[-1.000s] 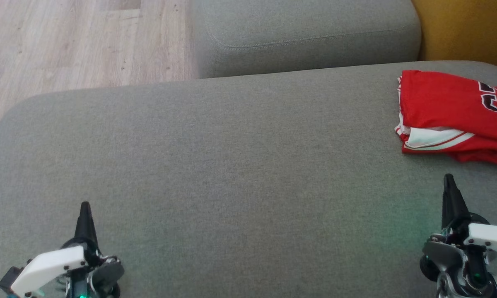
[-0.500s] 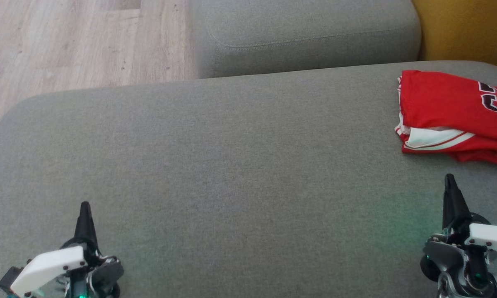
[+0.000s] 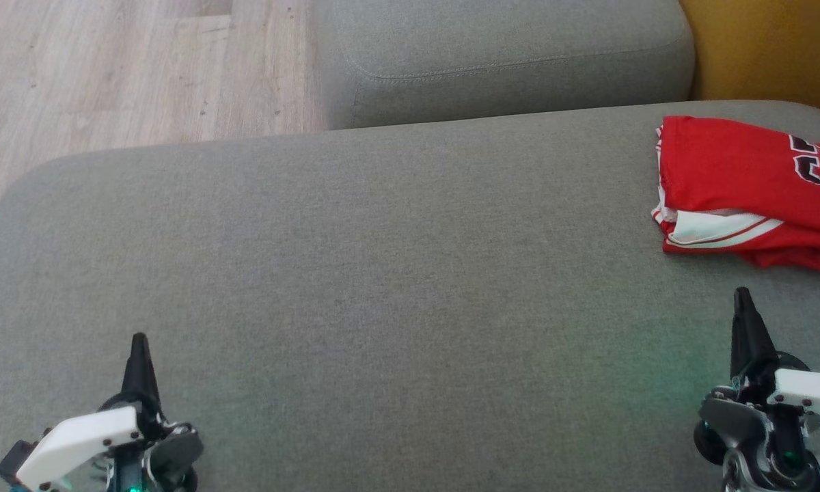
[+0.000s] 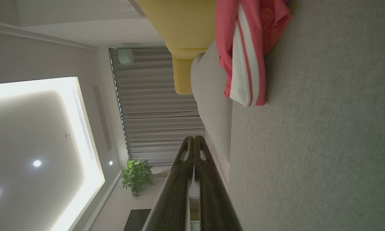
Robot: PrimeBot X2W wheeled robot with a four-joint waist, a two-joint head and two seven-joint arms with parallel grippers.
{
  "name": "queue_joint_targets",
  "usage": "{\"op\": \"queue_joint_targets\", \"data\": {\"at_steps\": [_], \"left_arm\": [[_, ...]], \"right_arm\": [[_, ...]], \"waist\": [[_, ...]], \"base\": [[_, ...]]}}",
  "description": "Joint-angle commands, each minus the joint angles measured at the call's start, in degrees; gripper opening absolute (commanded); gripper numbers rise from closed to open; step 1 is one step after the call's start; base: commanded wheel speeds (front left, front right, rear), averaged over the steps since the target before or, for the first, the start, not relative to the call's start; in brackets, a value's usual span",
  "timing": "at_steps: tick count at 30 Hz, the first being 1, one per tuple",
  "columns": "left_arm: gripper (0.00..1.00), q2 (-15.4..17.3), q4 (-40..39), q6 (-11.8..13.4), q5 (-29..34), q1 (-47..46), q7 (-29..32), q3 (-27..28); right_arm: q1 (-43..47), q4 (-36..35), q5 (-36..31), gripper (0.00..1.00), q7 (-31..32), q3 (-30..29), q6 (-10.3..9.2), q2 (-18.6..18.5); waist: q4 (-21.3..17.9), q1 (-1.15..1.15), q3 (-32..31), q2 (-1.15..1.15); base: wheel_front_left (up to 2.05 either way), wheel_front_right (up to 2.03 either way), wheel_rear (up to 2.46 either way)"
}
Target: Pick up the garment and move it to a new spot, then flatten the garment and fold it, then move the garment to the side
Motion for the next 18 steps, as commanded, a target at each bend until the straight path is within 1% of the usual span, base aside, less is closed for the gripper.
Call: {"op": "queue_joint_targets", "data": {"at_steps": [1,18], "left_arm": [[0.00,0.5,-1.6,-0.4,0.6,-2.9,0.3,2.0],[0.00,0.3,-1.6,-0.4,0.8,-2.9,0.5,2.3]], "right_arm": [[-2.9,-2.1,-0.4,0.00,0.5,1.0,-0.04,-0.6],[-2.9,-2.1,-0.5,0.00,0.6,0.8,-0.04,-0.5]], "waist": [[0.0,0.00,0.0,0.00],[0.0,0.00,0.0,0.00]], "base": [[0.00,0.00,0.00],[0.00,0.00,0.00]]}}
